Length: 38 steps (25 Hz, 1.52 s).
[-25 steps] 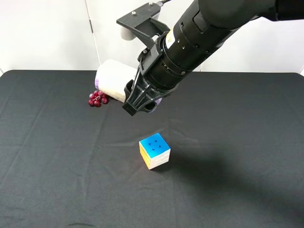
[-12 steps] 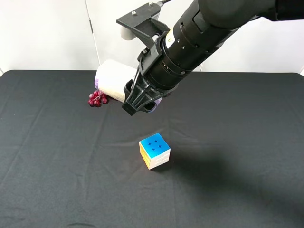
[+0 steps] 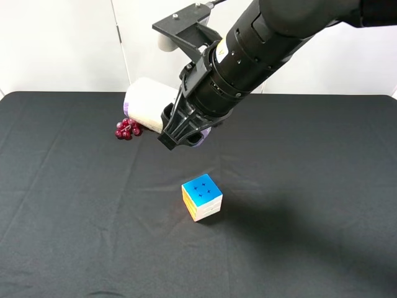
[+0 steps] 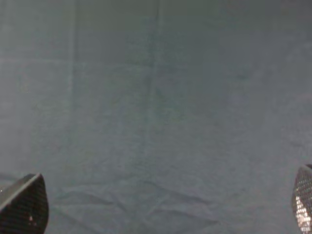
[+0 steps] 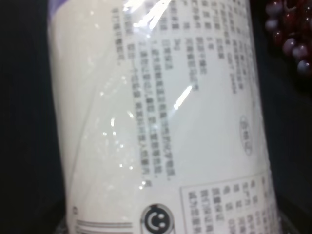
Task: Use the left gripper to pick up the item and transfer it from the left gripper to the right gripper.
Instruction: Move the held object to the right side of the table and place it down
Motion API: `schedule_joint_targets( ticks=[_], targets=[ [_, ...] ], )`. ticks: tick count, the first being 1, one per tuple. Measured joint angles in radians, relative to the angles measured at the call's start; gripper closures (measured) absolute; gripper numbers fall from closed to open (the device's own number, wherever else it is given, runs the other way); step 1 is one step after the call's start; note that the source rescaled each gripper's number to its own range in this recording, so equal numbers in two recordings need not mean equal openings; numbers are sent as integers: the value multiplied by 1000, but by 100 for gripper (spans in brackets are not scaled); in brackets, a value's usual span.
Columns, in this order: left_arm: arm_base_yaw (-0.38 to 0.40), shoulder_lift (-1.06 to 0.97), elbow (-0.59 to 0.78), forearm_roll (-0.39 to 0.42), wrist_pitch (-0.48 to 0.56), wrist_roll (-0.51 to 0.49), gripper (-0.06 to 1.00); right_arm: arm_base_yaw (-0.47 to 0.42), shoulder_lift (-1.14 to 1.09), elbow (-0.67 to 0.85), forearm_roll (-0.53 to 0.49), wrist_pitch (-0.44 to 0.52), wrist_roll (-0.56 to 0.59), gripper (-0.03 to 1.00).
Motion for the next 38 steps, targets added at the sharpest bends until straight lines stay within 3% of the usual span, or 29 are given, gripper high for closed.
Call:
schedule_joint_targets(
  ticks=[13, 22, 34, 38],
  targets=[
    [-130, 0, 6, 17, -5, -21, -6, 0, 0, 0, 0, -8, 1, 94],
    [-134, 0, 42, -22, -79, -21, -6, 0, 0, 0, 0, -8, 3, 94],
    [-134, -4, 42, -25, -84, -21, -6, 0, 0, 0, 0, -8, 3, 94],
    [-134, -87, 42, -25, -85, -21, -6, 0, 0, 0, 0, -8, 16, 94]
  ],
)
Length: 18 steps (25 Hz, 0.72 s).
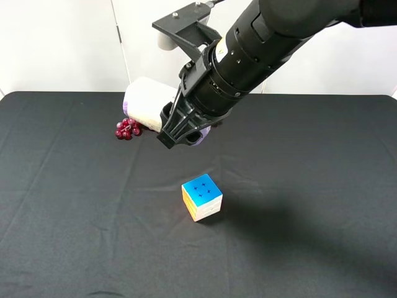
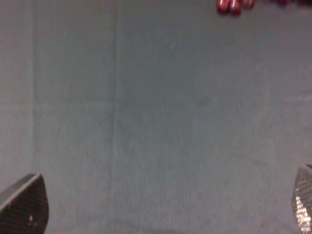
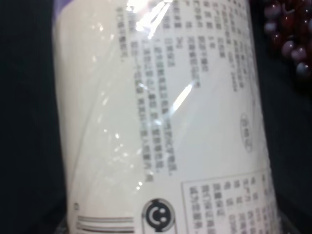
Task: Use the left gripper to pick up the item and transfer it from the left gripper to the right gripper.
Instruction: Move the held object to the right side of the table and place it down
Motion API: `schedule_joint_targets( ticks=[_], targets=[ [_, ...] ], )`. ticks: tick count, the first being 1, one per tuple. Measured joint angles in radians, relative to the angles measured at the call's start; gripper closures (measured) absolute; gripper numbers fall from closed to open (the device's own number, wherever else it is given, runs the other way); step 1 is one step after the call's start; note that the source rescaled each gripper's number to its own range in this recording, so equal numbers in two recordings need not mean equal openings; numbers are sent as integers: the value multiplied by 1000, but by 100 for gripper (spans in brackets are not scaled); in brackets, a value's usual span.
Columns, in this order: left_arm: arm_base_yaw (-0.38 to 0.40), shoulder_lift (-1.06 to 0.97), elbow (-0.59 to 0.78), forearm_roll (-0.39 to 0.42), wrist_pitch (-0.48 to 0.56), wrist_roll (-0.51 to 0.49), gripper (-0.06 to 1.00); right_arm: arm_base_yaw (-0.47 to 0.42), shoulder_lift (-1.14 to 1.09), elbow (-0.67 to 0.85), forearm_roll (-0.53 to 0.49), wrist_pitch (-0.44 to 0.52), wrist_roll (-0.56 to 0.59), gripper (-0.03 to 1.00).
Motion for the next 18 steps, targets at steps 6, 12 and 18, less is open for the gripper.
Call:
schedule_joint_targets(
  ticks=[6, 12, 18],
  targets=[
    [0, -59, 0, 4, 1, 0, -6, 0, 0, 0, -52, 22, 101, 94],
    [0, -64, 0, 4, 1, 0, -6, -77, 0, 0, -79, 101, 237, 94],
    [0, -64, 0, 4, 1, 0, -6, -216, 0, 0, -81, 124, 246, 94]
  ],
)
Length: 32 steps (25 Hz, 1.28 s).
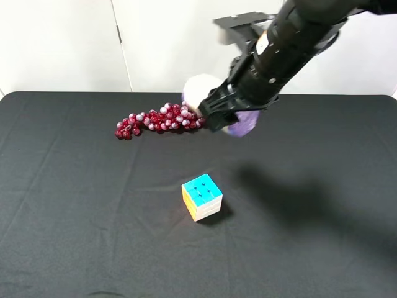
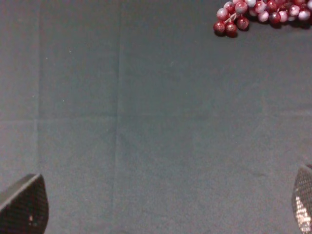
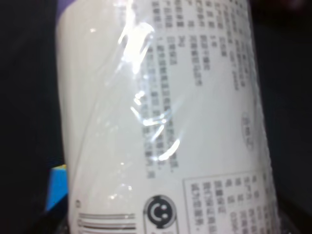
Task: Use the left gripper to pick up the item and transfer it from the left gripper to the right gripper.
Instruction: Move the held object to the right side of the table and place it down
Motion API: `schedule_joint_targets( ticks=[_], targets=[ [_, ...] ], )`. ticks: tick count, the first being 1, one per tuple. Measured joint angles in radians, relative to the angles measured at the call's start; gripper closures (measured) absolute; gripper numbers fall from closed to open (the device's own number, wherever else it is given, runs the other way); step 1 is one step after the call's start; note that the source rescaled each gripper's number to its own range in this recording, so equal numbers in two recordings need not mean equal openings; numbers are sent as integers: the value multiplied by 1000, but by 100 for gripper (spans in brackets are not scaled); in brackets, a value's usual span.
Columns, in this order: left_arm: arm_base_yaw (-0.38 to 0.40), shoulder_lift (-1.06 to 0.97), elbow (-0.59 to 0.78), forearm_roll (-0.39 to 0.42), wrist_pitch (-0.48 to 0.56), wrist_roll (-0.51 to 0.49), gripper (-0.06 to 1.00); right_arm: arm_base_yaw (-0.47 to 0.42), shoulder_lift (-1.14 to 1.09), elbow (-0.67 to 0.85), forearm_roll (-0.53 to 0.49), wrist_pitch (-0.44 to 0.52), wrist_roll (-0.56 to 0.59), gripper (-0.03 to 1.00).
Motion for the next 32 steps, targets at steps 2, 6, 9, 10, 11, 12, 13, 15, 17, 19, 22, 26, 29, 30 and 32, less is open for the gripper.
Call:
schedule_joint_targets(
  ticks=[2, 6, 9, 10, 11, 12, 13, 15, 17, 19, 22, 26, 29, 30, 32],
  targets=[
    [0, 0, 0, 0, 0, 0, -6, -48, 0, 0, -1, 2, 0, 94],
    [0, 0, 0, 0, 0, 0, -6, -156, 0, 0, -1, 14, 0, 94],
    [0, 0, 0, 0, 0, 0, -6, -241, 0, 0, -2, 18, 0, 94],
    [0, 0, 0, 0, 0, 0, -6, -270, 0, 0, -2, 19, 0, 94],
    [0, 0, 0, 0, 0, 0, -6, -298, 0, 0, -3, 21, 0, 94],
    [0, 0, 0, 0, 0, 0, -6, -319, 0, 0, -4, 26, 0, 94],
    [0, 0, 0, 0, 0, 0, -6, -343, 0, 0, -4, 32, 0, 94],
    [0, 0, 0, 0, 0, 0, -6, -377, 0, 7, -5, 40, 0, 94],
    [0, 0, 0, 0, 0, 0, -6, -402, 0, 34, -5, 33, 0, 94],
    [0, 0, 0, 0, 0, 0, -6, -411, 0, 84, -7, 5, 0, 94],
    [0, 0, 0, 0, 0, 0, -6, -411, 0, 180, -5, -42, 0, 94],
    [0, 0, 0, 0, 0, 0, -6, -411, 0, 295, -5, -155, 0, 94],
    [0, 0, 0, 0, 0, 0, -6, -411, 0, 370, -5, -264, 0, 94],
    [0, 0, 0, 0, 0, 0, -6, -411, 0, 392, -5, -305, 0, 94],
    [0, 0, 0, 0, 0, 0, -6, -411, 0, 441, -5, -380, 0, 94]
  ],
)
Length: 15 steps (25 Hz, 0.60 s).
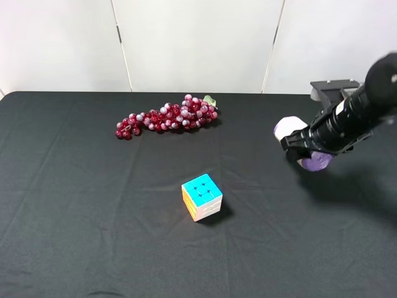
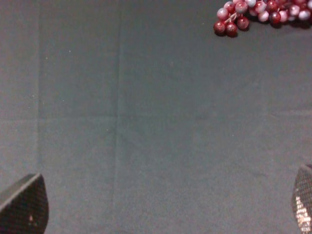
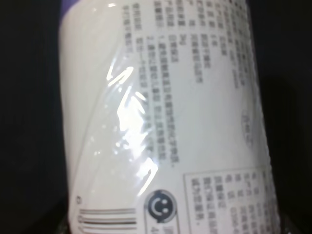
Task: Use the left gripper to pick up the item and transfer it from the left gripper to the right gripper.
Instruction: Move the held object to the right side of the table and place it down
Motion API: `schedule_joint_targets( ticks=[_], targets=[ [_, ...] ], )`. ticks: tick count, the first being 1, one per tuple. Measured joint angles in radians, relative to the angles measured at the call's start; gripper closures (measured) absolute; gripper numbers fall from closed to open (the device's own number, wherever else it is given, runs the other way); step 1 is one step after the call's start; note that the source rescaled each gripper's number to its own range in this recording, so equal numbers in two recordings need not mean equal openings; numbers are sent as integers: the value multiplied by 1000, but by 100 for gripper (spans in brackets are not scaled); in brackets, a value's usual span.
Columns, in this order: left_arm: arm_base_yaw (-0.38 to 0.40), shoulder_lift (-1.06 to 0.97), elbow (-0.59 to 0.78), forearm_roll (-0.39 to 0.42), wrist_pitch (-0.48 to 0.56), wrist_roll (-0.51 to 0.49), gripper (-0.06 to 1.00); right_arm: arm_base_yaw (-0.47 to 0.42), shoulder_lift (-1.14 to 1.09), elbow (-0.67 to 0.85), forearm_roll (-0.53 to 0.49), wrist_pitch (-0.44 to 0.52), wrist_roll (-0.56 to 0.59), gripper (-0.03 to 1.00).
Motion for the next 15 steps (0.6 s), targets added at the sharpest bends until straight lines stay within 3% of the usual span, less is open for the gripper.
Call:
schedule_joint_targets(
  ticks=[8, 15],
  targets=[
    [0, 0, 0, 0, 0, 0, -6, 0, -1, 190, 0, -283, 0, 96],
    [0, 0, 0, 0, 0, 0, -6, 0, -1, 245, 0, -356, 0, 96]
  ],
)
